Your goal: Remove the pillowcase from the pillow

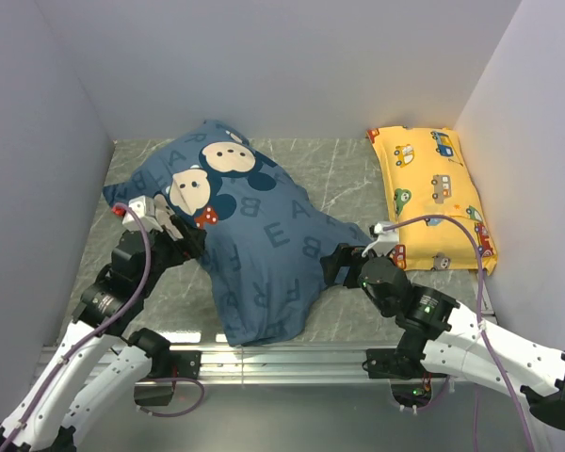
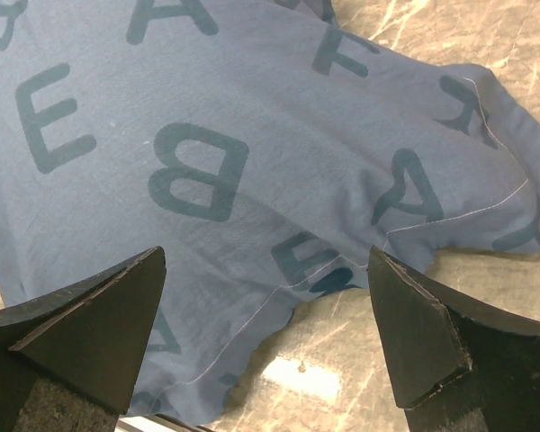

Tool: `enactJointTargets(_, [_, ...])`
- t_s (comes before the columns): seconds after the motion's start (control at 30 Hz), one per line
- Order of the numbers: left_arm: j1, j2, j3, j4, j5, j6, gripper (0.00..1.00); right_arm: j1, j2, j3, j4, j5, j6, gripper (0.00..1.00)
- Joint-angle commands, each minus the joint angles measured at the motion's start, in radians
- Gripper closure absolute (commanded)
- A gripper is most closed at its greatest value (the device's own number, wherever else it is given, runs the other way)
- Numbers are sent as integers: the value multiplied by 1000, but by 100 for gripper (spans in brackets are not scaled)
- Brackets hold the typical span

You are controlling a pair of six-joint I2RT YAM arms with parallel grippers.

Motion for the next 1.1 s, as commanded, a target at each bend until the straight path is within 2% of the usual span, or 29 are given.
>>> enactJointTargets(0.0, [-3, 43, 35, -5, -94, -44, 1, 2, 9, 62, 11, -9, -40, 0])
enactJointTargets(0.2, [0, 182, 120, -9, -183, -102, 1, 8, 137, 161, 23, -63, -98, 0])
enactJointTargets(0.3, [40, 239, 147, 42, -133, -104, 1, 36, 254, 253, 32, -55, -132, 0])
enactJointTargets(0.37, [115, 270, 170, 62, -68, -109, 1, 79, 373, 353, 21, -5, -160, 0])
enactJointTargets(0.4, [148, 300, 175, 83, 19, -107, 1, 97, 412, 385, 17, 17, -170, 0])
enactJointTargets(0.43, [231, 313, 178, 97, 65, -115, 1, 120, 486, 414, 15, 37, -183, 0])
enactJointTargets(0.5, [320, 347, 167, 129, 213, -119, 1, 183, 556, 493, 9, 99, -213, 0])
enactJointTargets(0.57, [428, 374, 143, 171, 295, -139, 1, 231, 654, 565, -34, 152, -224, 0])
enactJointTargets(0.63, [500, 413, 111, 237, 407, -174, 1, 329, 741, 605, -86, 296, -229, 0])
enactJointTargets(0.7, [523, 430, 39, 322, 473, -204, 1, 405, 800, 655, -126, 375, -218, 0])
enactJointTargets(0.87, [529, 416, -136, 606, 553, -314, 1, 476, 1010, 760, -265, 515, -140, 0])
enactJointTargets(1.07, [526, 439, -225, 712, 544, -351, 2, 479, 1191, 836, -354, 610, -88, 0])
